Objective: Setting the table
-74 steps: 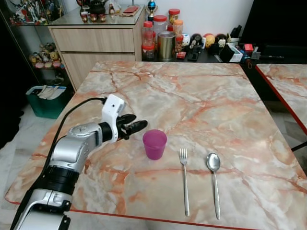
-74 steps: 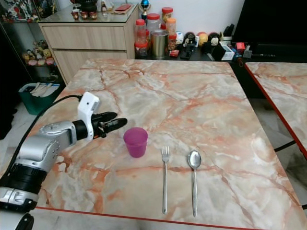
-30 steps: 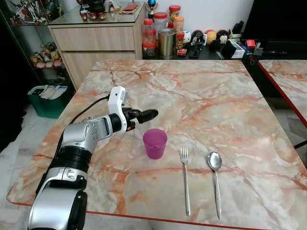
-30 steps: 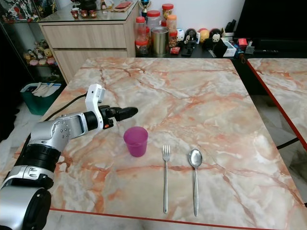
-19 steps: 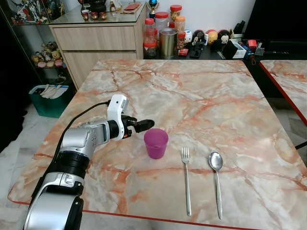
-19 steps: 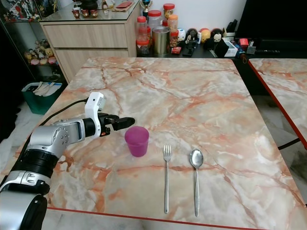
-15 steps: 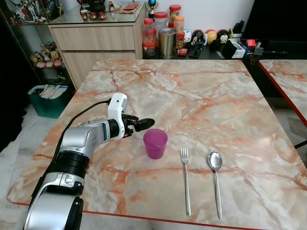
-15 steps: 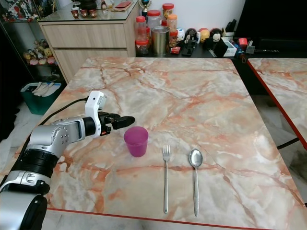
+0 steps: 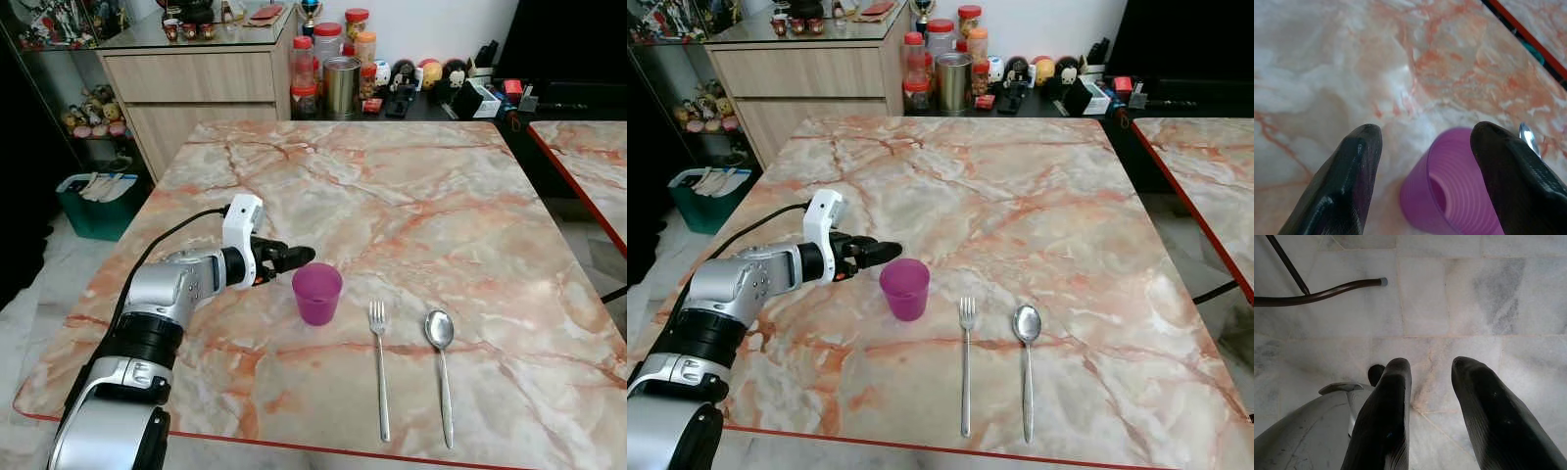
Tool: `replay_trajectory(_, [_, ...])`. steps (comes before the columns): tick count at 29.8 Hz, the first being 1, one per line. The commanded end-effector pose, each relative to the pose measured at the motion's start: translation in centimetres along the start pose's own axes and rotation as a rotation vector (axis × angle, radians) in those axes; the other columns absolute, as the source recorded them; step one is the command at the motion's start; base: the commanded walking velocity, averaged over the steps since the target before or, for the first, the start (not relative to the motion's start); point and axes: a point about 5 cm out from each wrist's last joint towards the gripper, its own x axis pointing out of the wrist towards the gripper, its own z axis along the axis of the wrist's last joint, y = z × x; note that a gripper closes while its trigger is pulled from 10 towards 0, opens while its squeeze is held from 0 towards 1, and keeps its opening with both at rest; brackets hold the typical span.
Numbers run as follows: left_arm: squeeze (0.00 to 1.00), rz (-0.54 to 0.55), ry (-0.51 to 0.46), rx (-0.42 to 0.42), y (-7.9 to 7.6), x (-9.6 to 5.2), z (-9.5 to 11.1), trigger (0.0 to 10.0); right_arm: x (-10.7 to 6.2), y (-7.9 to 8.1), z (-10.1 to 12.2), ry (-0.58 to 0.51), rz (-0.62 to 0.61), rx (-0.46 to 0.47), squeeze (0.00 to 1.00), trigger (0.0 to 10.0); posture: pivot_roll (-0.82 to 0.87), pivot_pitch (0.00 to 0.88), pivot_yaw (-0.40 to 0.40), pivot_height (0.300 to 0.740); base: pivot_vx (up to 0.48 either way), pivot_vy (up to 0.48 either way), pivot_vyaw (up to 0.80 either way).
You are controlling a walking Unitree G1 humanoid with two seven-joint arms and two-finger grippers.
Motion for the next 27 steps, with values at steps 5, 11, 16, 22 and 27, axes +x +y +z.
replay_trajectory(5, [0.00,-0.007,0.039,0.043,-0.15,-0.33,-0.51,10.0,-0.10,-0.29,-0.23,0.005,-0.011,0.010,0.00,10.0,0.05,0.090,0.024,0.740,0.000,0.000,0.00])
replay_trajectory(11, [0.00,-0.012,0.043,0.053,-0.25,-0.38,-0.56,10.0,-0.10,-0.26,-0.23,0.005,-0.010,0.010,0.00,10.0,0.05,0.090,0.025,0.740,0.000,0.000,0.00])
replay_trajectory(16, [0.00,-0.032,0.054,0.085,-0.49,-0.46,-0.76,9.8,-0.10,-0.26,-0.23,0.005,-0.011,0.010,0.00,10.0,0.05,0.090,0.025,0.740,0.000,0.000,0.00])
replay_trajectory(22, [0.00,-0.045,0.061,0.102,-0.70,-0.50,-0.89,9.5,-0.10,-0.28,-0.23,0.005,-0.011,0.009,0.00,10.0,0.05,0.090,0.024,0.740,0.000,0.000,0.00])
replay_trajectory(27, [0.00,-0.045,0.063,0.106,-0.73,-0.49,-0.95,9.4,-0.10,-0.29,-0.23,0.005,-0.011,0.008,0.00,10.0,0.05,0.091,0.024,0.740,0.000,0.000,0.00])
